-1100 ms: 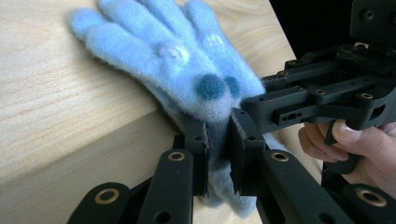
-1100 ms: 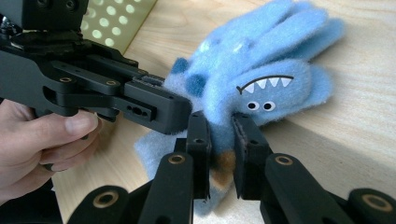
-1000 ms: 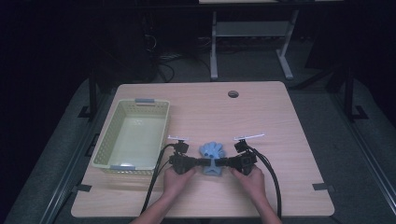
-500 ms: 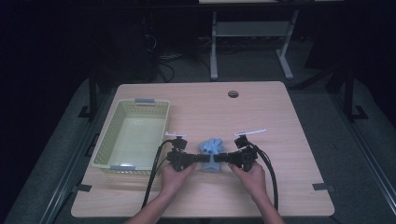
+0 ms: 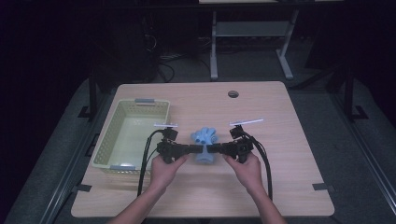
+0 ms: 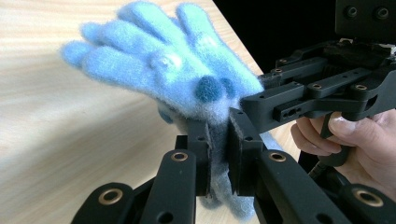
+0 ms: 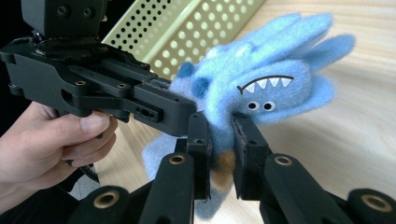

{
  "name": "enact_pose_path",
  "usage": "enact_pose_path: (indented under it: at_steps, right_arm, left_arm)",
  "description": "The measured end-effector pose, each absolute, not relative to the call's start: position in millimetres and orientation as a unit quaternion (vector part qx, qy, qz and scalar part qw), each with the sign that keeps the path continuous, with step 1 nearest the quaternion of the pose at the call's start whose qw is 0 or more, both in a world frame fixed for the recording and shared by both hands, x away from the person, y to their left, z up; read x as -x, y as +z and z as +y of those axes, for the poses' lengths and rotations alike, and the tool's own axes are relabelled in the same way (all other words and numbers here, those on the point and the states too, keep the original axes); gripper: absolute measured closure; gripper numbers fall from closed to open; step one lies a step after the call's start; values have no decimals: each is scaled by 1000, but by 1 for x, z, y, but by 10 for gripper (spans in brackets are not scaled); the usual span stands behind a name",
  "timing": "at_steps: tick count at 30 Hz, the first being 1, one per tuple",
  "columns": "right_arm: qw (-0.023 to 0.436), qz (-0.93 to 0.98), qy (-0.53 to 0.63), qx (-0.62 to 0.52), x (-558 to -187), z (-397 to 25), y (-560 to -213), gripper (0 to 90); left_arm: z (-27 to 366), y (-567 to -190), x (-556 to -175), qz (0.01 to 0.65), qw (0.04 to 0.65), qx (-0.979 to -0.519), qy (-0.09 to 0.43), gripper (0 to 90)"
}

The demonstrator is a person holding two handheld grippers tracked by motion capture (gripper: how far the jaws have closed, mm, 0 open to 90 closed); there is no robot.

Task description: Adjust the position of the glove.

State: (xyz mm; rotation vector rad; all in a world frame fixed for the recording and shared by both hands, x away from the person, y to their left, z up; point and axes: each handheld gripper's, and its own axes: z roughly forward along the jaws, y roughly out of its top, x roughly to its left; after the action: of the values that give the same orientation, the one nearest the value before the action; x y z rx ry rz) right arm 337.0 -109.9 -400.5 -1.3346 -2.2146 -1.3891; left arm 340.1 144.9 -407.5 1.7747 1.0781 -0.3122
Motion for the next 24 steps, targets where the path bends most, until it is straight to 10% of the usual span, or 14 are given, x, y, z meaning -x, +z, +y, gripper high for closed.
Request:
enact_pose_path:
  at_steps: [24]
  right_arm:
    - [82, -778, -463, 417, -353, -52, -357, 790]
  left_arm:
    - [196, -366, -341, 451, 505, -731, -83, 806]
